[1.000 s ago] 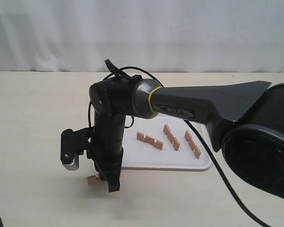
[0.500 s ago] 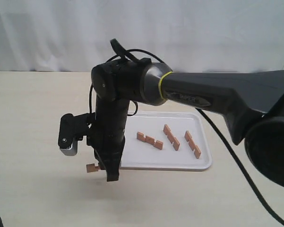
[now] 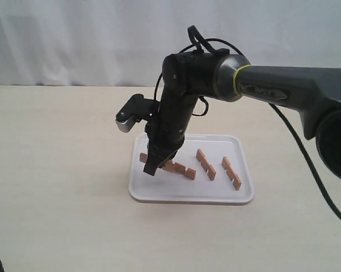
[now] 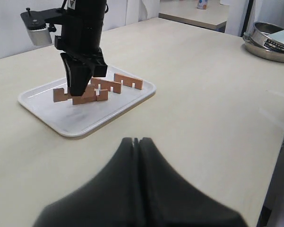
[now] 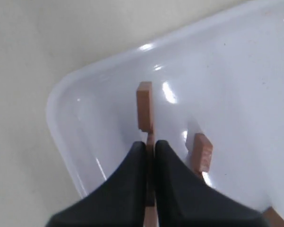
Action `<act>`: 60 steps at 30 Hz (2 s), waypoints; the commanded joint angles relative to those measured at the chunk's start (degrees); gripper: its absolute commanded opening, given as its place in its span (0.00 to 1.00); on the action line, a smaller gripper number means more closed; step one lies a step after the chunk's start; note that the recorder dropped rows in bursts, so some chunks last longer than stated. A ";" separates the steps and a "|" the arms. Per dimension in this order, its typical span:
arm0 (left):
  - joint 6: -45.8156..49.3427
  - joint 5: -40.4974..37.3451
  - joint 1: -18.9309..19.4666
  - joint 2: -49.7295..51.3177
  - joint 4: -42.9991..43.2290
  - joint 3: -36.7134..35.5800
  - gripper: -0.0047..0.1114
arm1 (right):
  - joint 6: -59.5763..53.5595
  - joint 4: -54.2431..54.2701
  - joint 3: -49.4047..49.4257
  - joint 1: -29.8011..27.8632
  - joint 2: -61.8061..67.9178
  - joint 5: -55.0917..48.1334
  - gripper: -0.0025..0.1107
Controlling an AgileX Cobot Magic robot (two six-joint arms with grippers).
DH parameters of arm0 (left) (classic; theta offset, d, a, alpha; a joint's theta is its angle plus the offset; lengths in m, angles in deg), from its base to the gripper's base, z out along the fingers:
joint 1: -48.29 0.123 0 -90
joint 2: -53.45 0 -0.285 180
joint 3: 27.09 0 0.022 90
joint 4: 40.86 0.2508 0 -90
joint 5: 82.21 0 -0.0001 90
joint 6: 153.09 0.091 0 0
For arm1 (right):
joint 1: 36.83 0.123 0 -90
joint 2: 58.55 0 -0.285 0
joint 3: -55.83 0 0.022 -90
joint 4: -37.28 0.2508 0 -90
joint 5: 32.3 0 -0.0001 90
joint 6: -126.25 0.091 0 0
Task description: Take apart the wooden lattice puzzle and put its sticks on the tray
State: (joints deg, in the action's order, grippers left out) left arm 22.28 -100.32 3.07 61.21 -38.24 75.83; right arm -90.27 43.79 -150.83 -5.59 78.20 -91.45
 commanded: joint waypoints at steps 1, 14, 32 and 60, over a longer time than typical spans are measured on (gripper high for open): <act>-0.16 0.43 -0.16 0.02 -0.21 -0.13 0.04 | 3.56 -0.08 0.08 -0.59 2.23 0.78 0.06; -0.16 0.43 -0.16 0.02 -0.21 -0.13 0.04 | 4.87 -0.08 0.08 -0.48 3.72 2.13 0.06; -0.16 0.43 -0.16 0.02 -0.21 -0.13 0.04 | 5.94 0.42 -0.03 -0.48 1.55 1.71 0.47; -0.16 0.43 -0.16 0.02 -0.21 -0.13 0.04 | 30.27 -7.14 25.54 -21.23 -30.75 -10.81 0.06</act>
State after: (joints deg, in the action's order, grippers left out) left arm 22.28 -100.32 3.07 61.21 -38.24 75.83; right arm -60.25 36.57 -127.36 -24.80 49.61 -101.93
